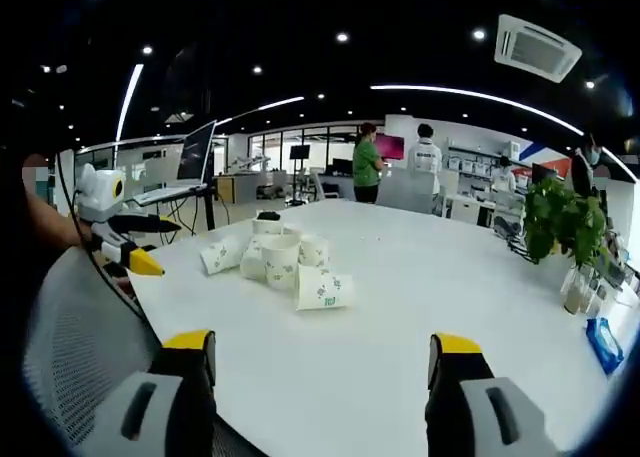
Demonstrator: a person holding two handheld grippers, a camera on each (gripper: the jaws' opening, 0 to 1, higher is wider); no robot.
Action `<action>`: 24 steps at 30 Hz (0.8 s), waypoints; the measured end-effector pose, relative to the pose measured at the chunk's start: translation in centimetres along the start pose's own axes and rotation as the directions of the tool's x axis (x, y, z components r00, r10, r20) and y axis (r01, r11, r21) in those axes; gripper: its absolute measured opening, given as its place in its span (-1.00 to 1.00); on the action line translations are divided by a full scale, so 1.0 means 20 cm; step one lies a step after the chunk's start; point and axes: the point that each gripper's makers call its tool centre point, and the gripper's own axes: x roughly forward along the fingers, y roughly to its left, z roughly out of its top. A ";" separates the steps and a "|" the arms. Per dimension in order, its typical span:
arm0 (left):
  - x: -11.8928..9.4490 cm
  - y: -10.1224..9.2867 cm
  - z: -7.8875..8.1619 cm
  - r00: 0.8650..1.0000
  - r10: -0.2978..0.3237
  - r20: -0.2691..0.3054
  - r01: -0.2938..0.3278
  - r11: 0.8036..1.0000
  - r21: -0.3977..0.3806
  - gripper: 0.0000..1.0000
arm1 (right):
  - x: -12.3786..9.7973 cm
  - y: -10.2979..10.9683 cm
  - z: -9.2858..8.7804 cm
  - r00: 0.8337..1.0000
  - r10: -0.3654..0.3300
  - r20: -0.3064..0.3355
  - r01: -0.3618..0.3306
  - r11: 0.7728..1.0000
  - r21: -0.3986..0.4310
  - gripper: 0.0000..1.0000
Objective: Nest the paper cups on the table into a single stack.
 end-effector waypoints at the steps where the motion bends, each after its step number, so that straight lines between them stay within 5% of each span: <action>1: 0.00 0.00 0.00 1.000 0.000 -0.001 0.000 1.000 -0.003 0.91 | 0.00 0.00 0.00 1.000 0.000 0.000 0.000 1.000 0.001 0.76; 24: 0.00 0.06 -0.02 1.000 0.023 0.010 -0.022 0.998 -0.054 0.92 | 0.00 0.00 0.00 1.000 0.000 0.002 0.000 1.000 0.004 0.78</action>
